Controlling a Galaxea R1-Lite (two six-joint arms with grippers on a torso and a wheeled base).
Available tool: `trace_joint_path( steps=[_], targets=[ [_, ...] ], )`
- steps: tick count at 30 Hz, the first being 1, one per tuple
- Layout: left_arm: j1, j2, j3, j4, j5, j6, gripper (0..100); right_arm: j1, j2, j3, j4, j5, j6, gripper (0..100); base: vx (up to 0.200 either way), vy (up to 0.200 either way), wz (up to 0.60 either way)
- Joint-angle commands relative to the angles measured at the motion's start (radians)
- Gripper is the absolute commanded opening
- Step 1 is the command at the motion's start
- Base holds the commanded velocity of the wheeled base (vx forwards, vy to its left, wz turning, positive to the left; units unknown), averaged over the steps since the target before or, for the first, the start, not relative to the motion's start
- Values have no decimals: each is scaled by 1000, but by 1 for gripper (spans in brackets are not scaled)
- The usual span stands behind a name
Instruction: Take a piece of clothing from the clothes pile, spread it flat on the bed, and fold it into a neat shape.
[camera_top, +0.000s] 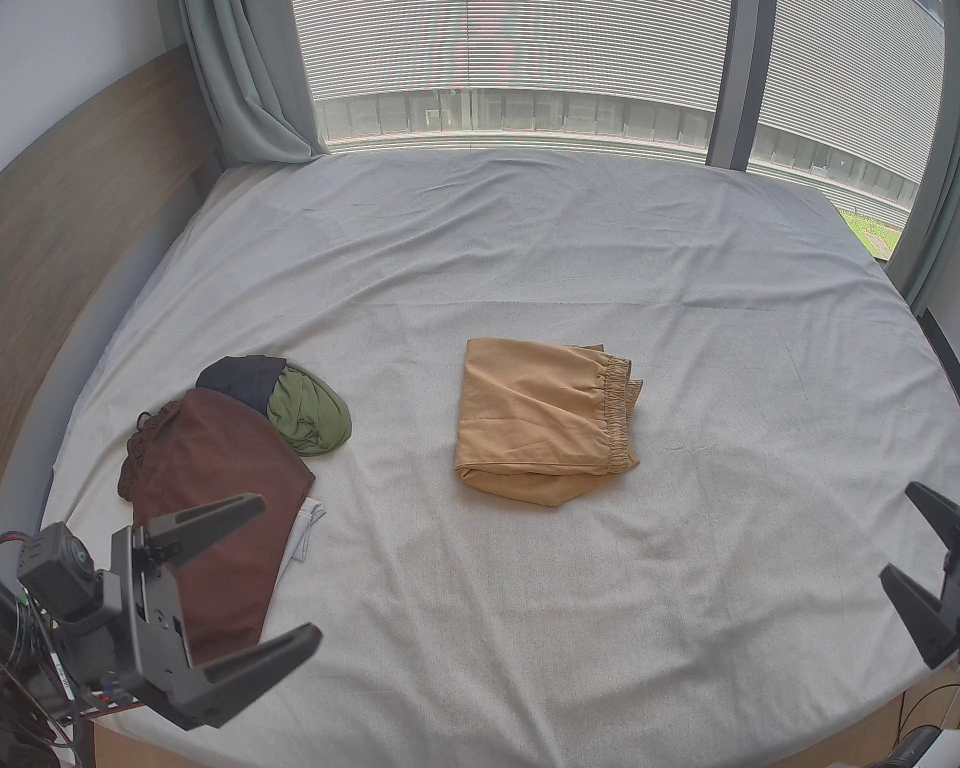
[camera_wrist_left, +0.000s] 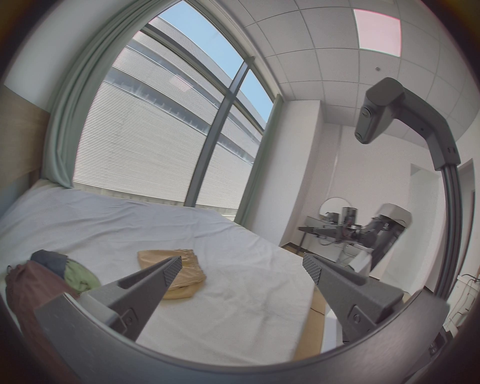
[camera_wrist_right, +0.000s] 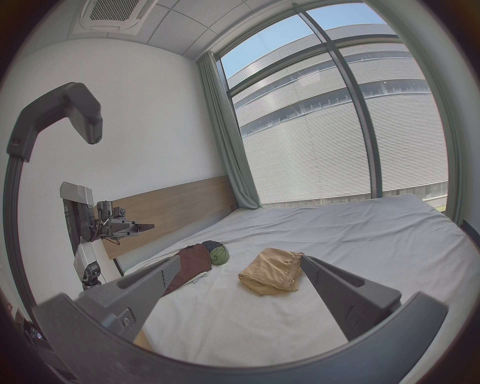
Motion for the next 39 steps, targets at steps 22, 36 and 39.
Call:
trace_joint_path(
  steps=[22,36,39],
  targets=[
    [582,-1246,13,1375,158,67,100,-199,-763,22,860,-408,-77,100,0,0,0],
    [549,-1252,18,1419,414,142,100,-199,-763,22,863,-374,-109,100,0,0,0],
    [553,-1269,18,1418,422,136,100,-199,-763,22,863,-363,-124,100,0,0,0]
  ],
)
